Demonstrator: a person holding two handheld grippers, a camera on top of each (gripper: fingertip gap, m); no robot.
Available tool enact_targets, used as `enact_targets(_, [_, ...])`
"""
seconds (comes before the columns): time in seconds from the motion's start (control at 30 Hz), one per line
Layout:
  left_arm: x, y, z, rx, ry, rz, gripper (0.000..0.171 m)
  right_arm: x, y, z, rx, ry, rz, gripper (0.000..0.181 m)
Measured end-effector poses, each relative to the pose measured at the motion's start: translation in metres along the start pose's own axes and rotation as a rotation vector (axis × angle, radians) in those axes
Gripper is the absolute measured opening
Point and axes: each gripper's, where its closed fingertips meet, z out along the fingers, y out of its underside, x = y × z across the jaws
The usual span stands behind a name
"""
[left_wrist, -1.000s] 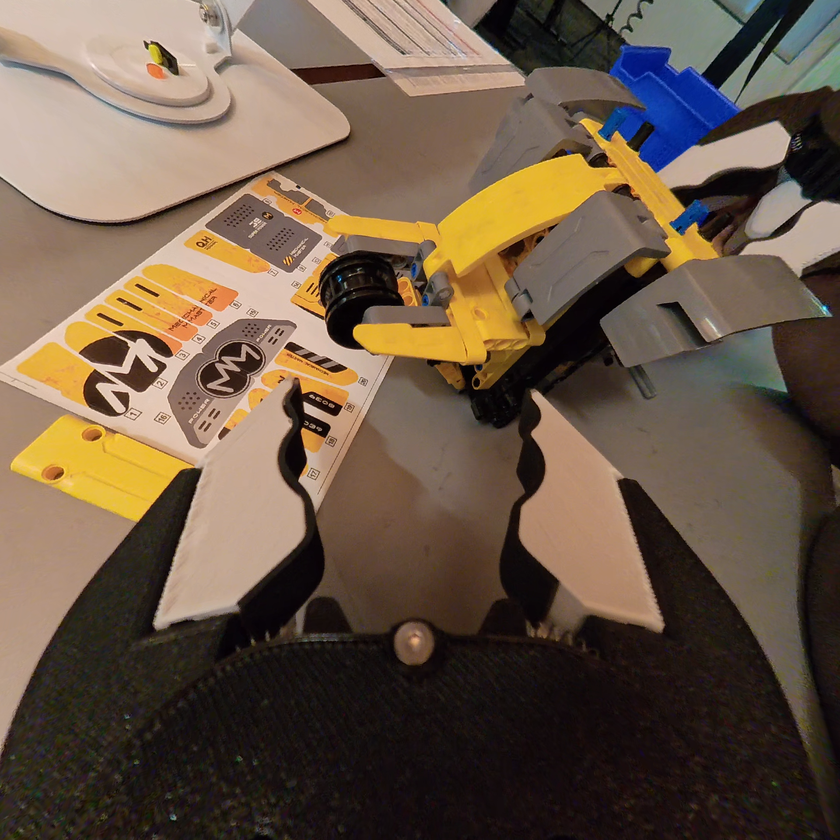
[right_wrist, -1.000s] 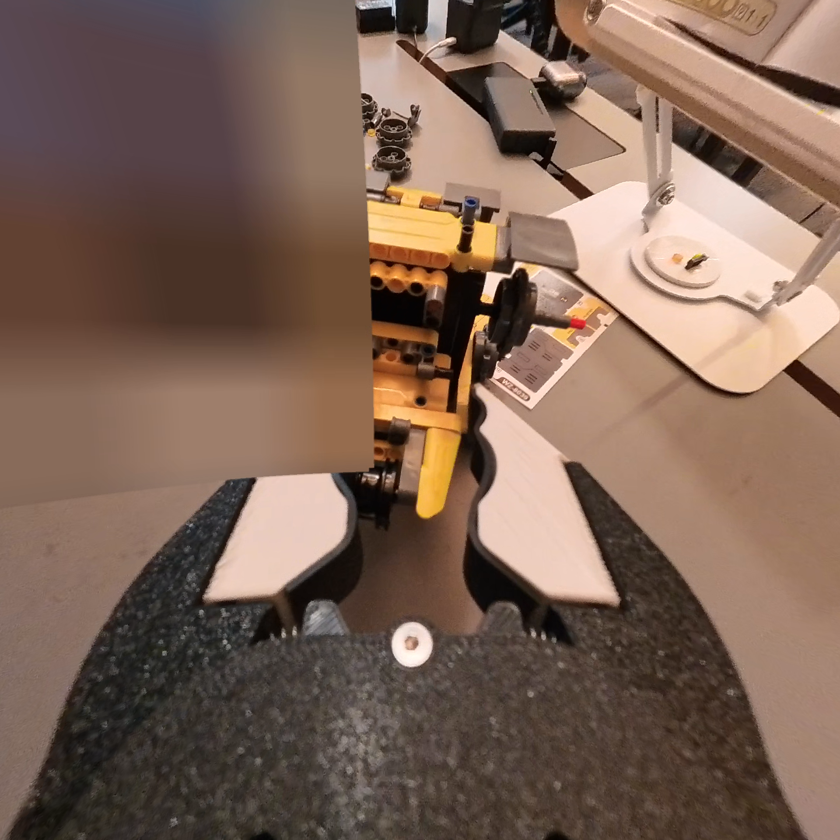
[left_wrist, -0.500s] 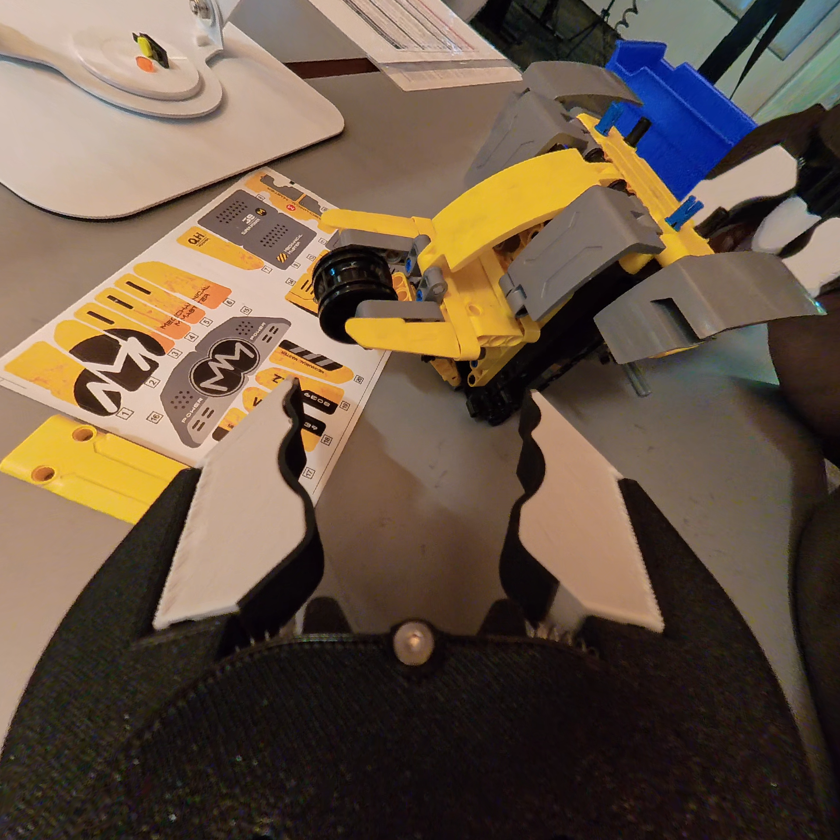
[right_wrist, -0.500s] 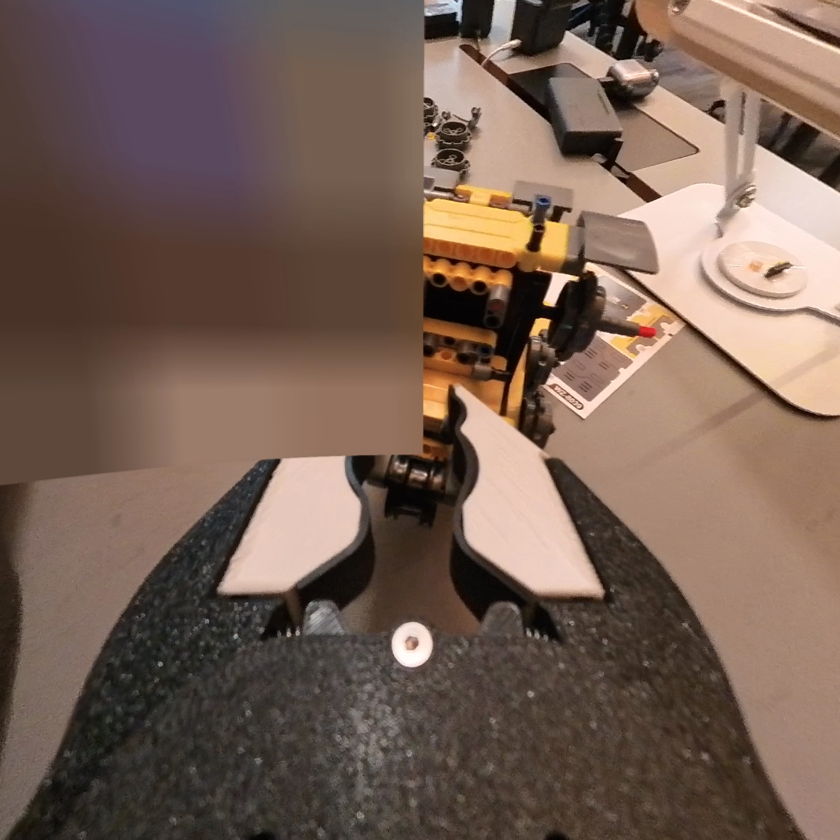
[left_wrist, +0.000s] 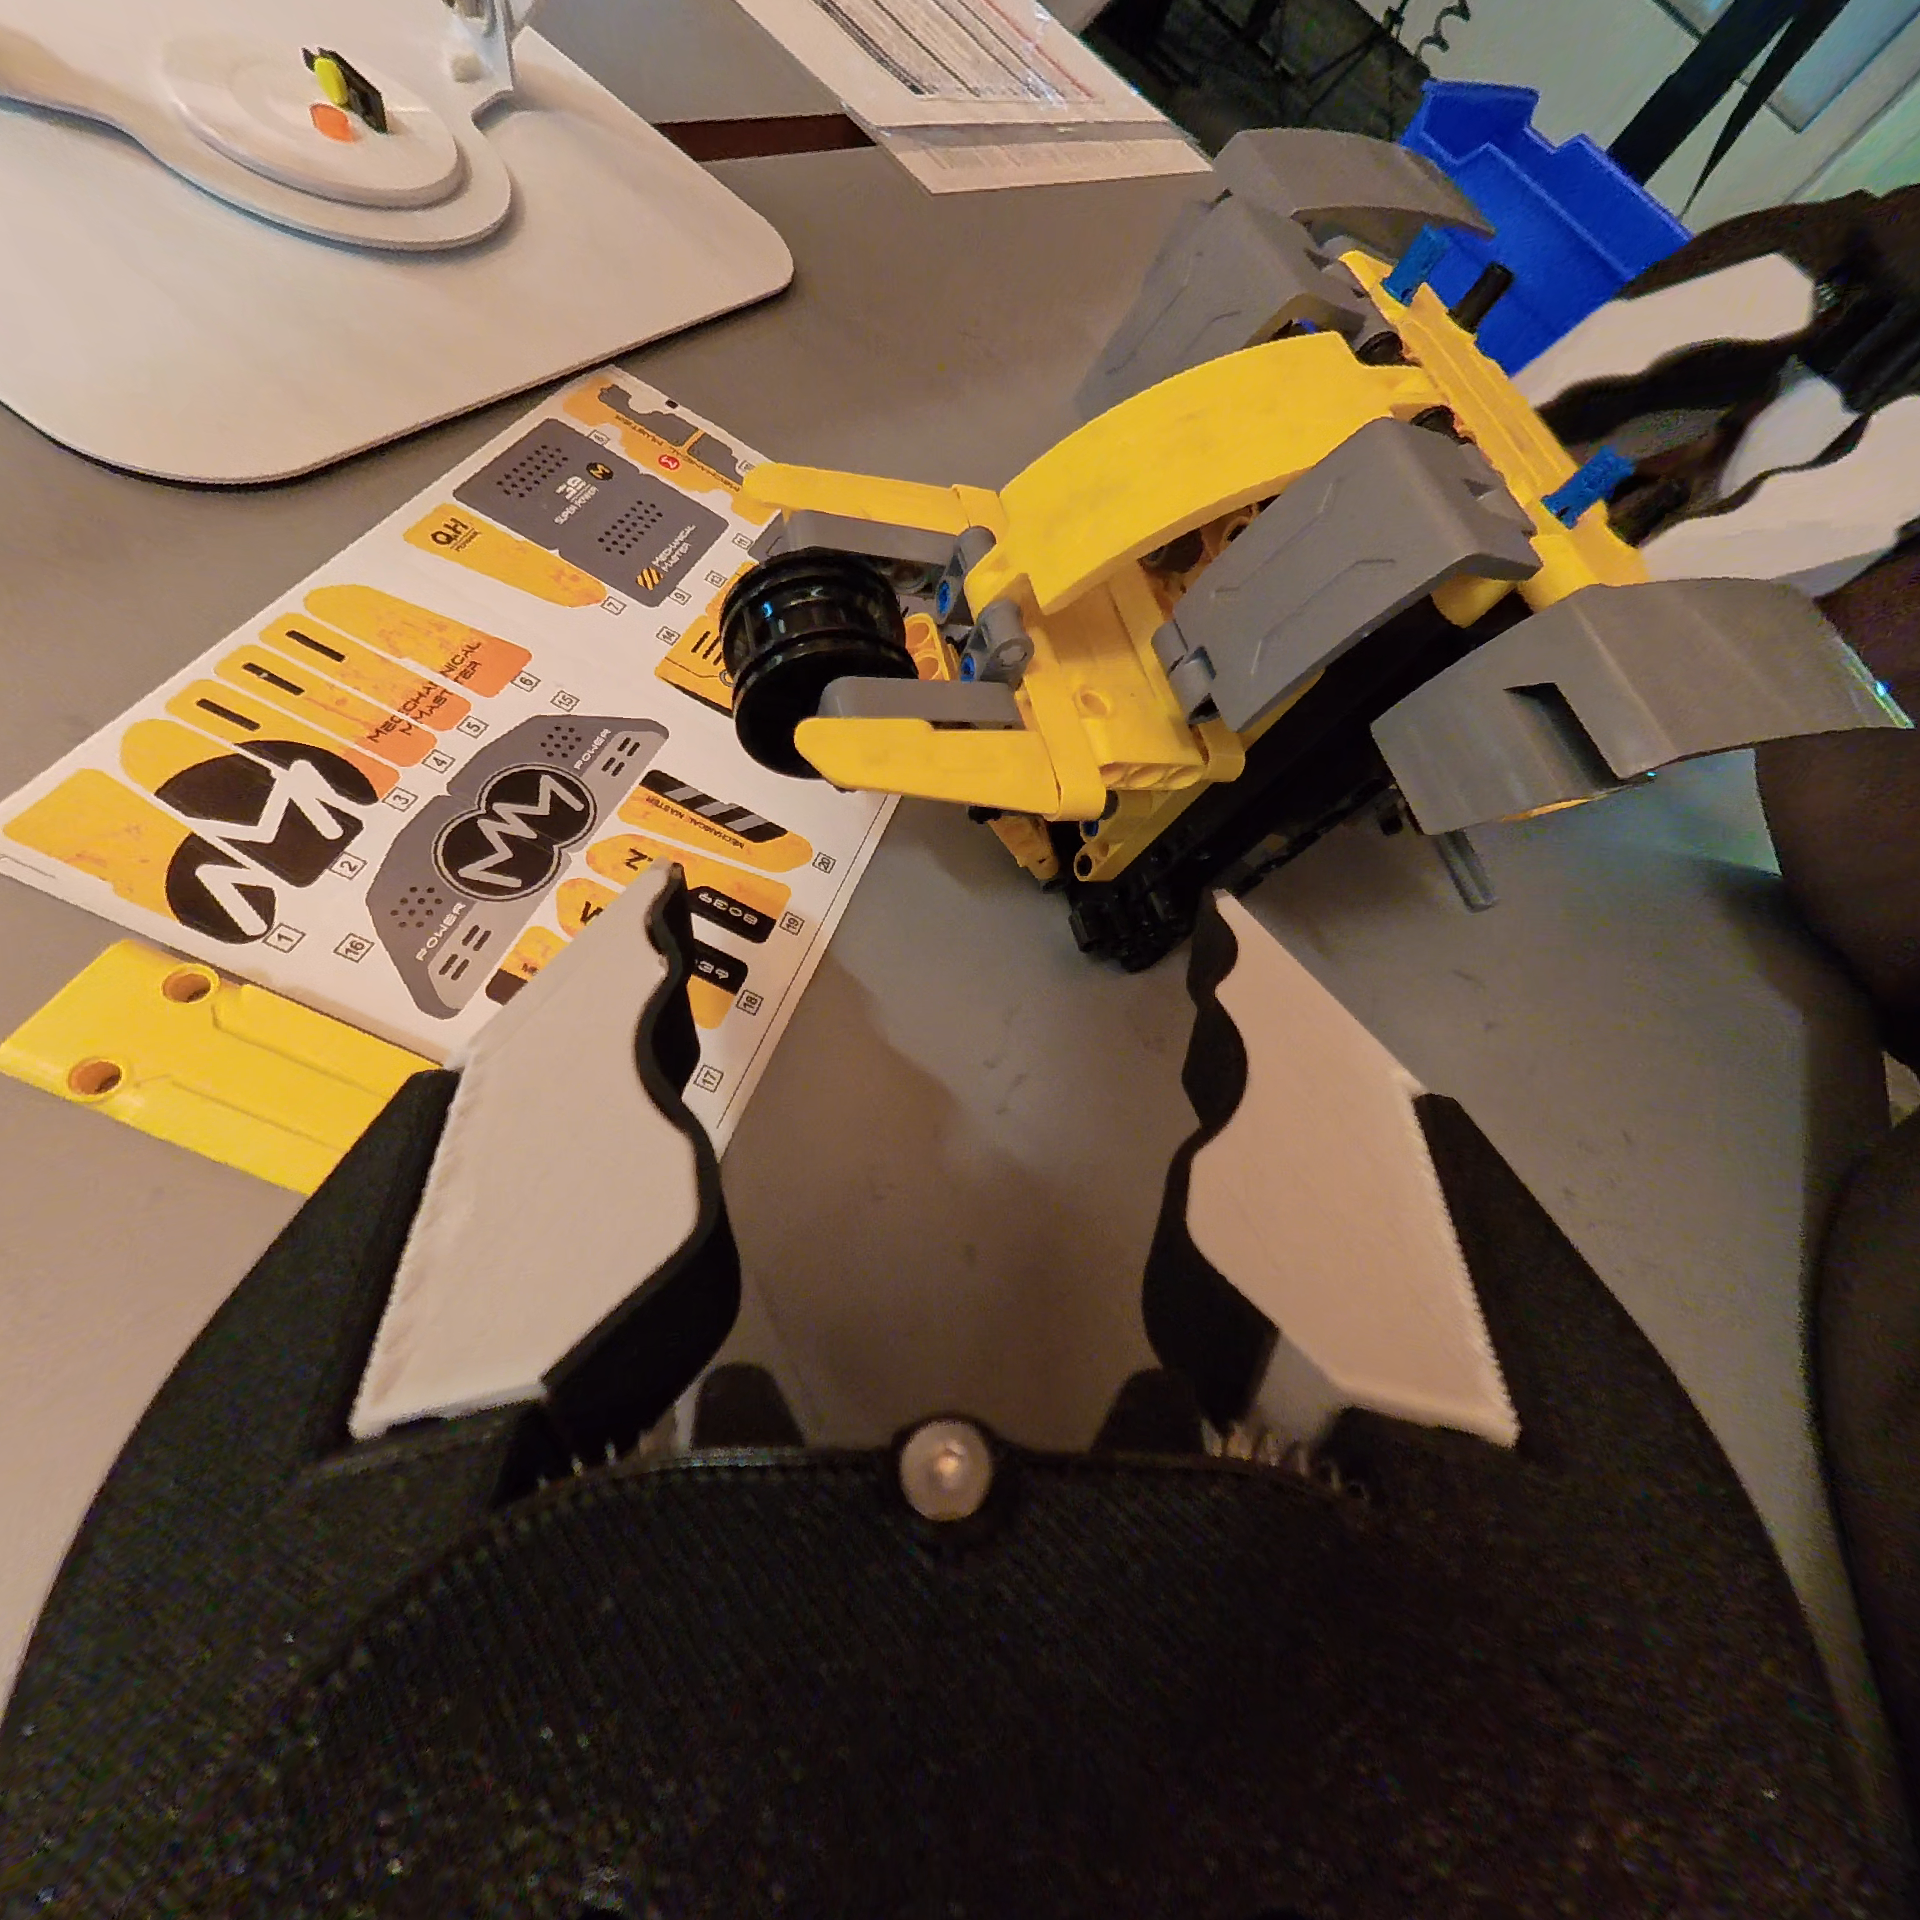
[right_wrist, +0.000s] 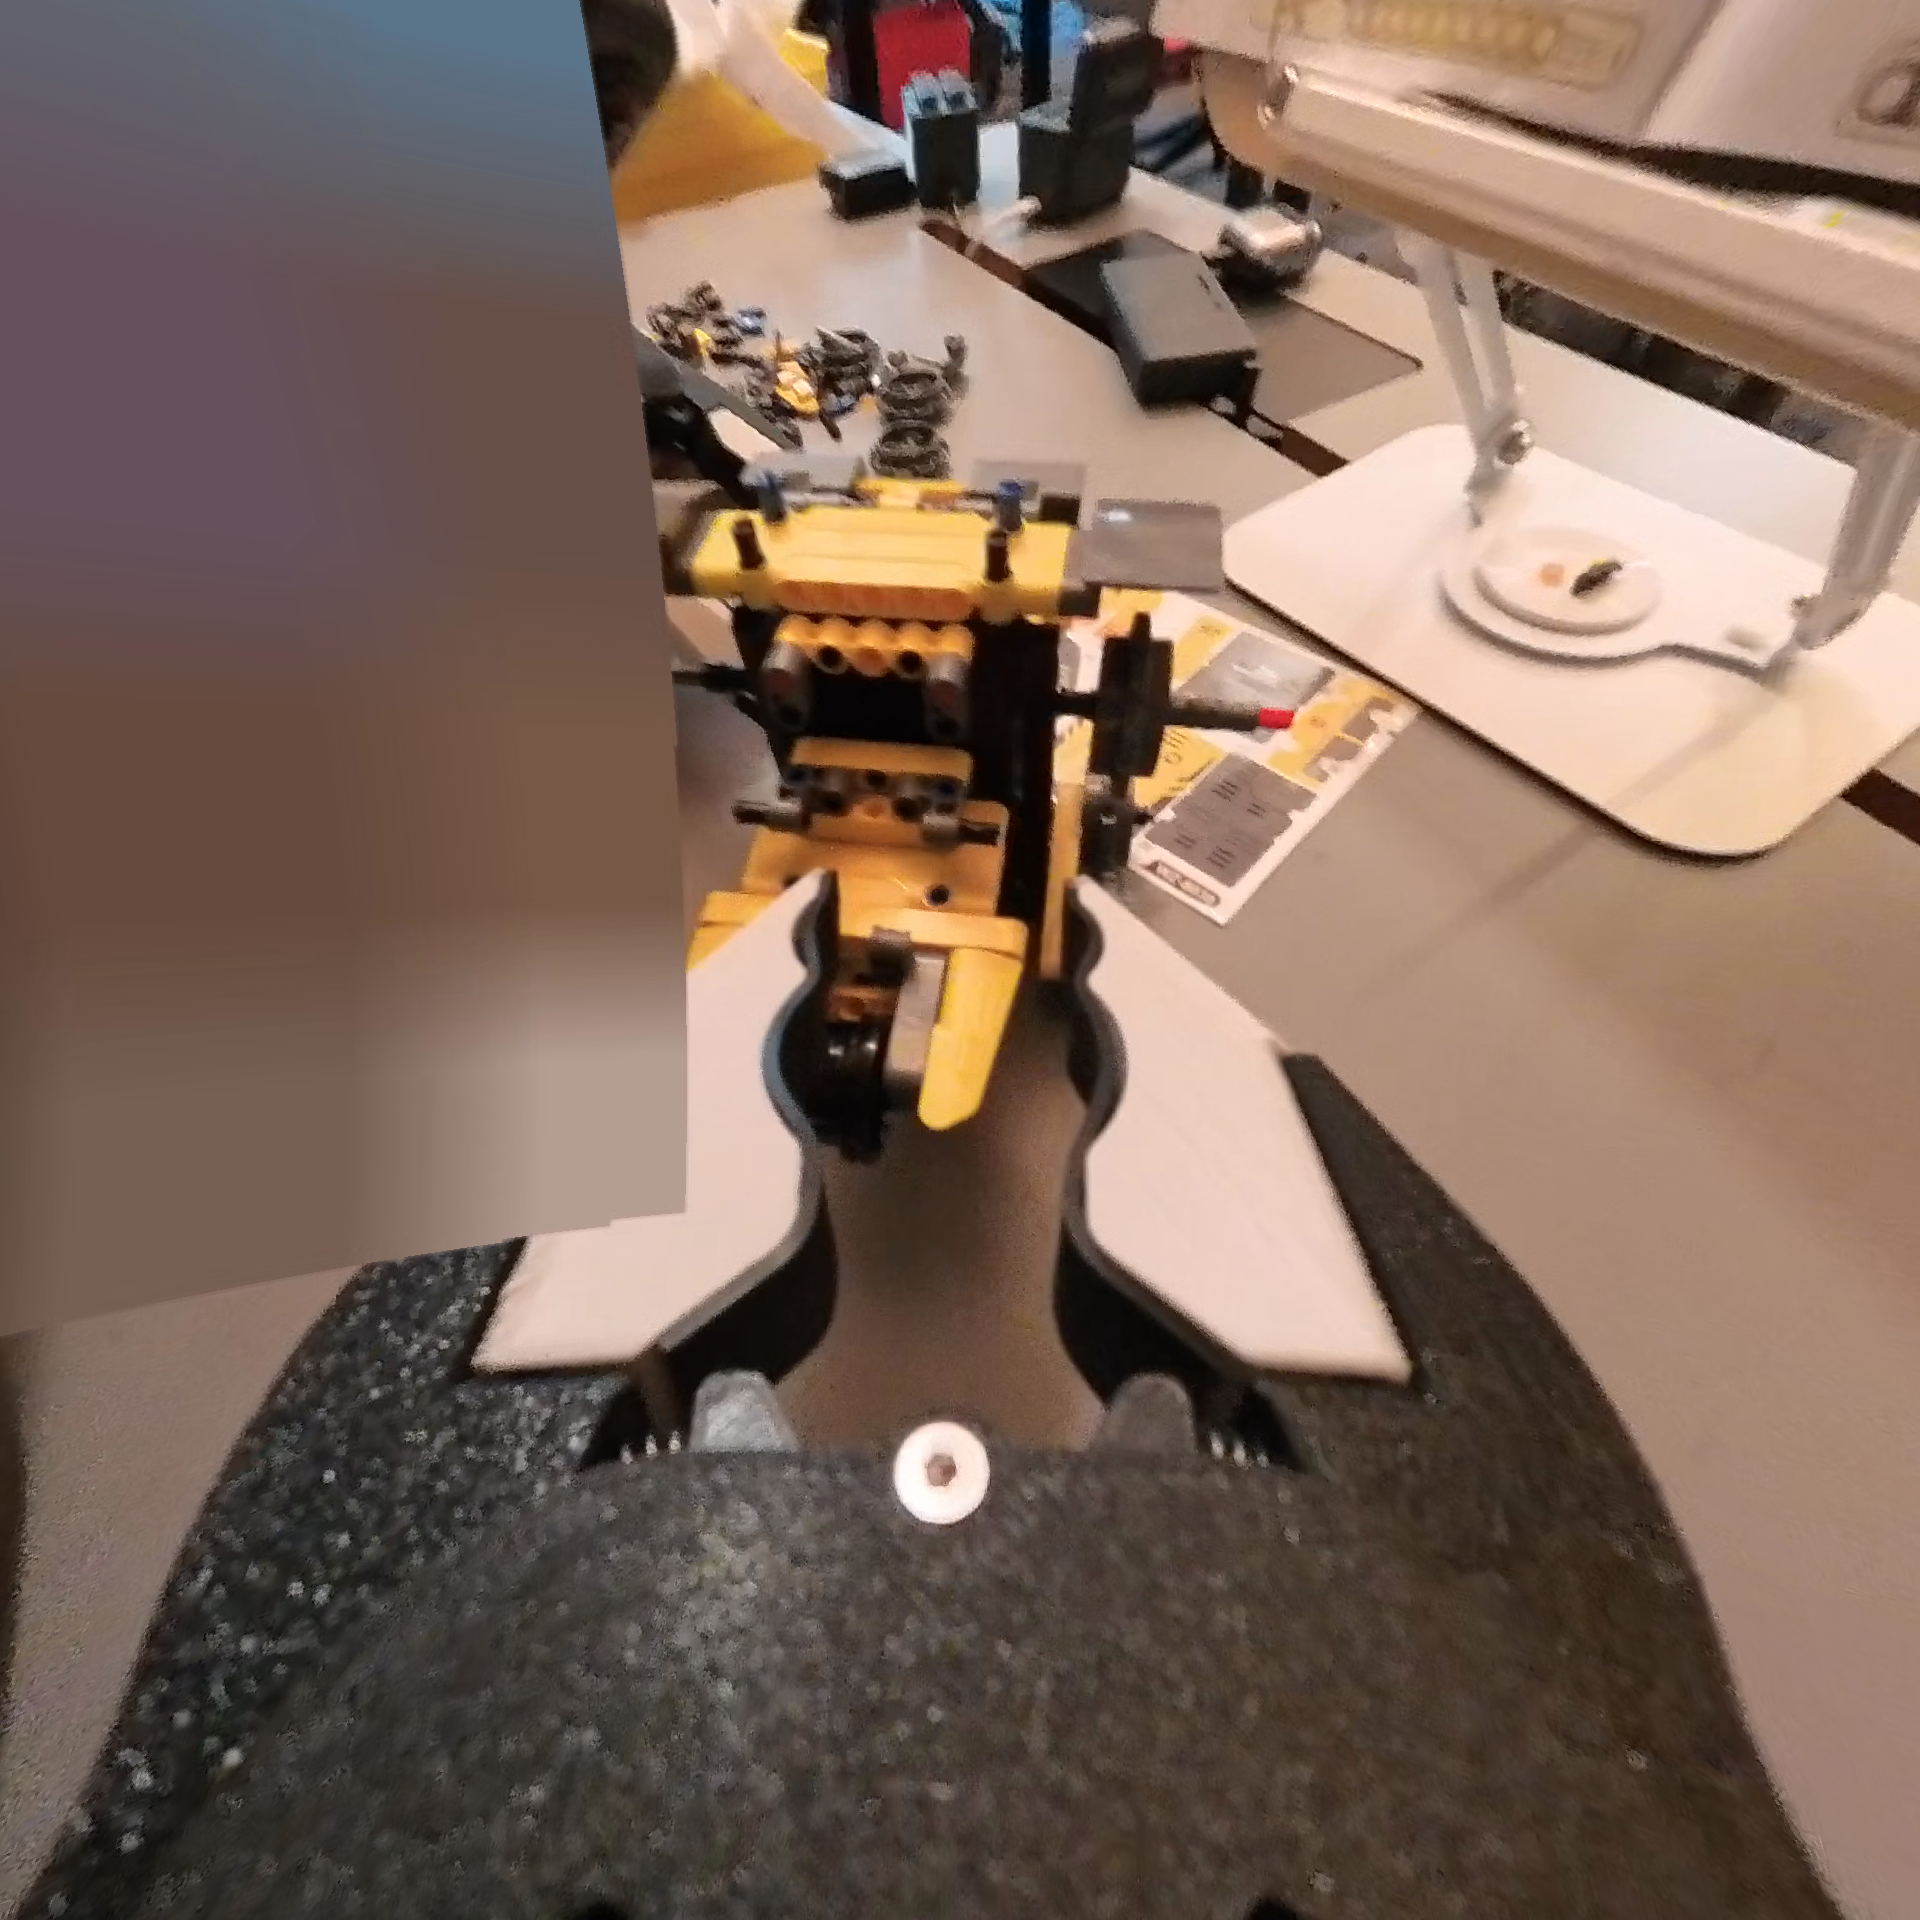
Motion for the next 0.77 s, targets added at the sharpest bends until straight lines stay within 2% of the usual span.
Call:
enact_targets(0.03, [0.000, 0.000, 0.000, 0.000, 0.000, -0.001, 0.094, 0.001, 0.004, 0.002, -0.016, 0.006, 0.001, 0.049])
enact_targets(0.23, [-0.001, 0.000, 0.000, 0.000, -0.001, -0.005, 0.094, -0.003, 0.006, 0.006, -0.022, -0.009, -0.001, 0.048])
enact_targets(0.4, [0.000, 0.000, 0.000, -0.001, 0.001, -0.005, 0.094, -0.005, -0.003, 0.006, 0.047, -0.013, 0.012, 0.045])
enact_targets(0.63, [0.000, 0.000, 0.000, -0.001, 0.002, -0.007, 0.094, 0.000, -0.006, 0.013, 0.068, 0.113, -0.089, 0.033])
enact_targets(0.77, [0.000, 0.000, 0.000, -0.002, 0.004, -0.009, 0.094, 0.000, -0.009, 0.014, 0.084, 0.135, -0.108, 0.027])
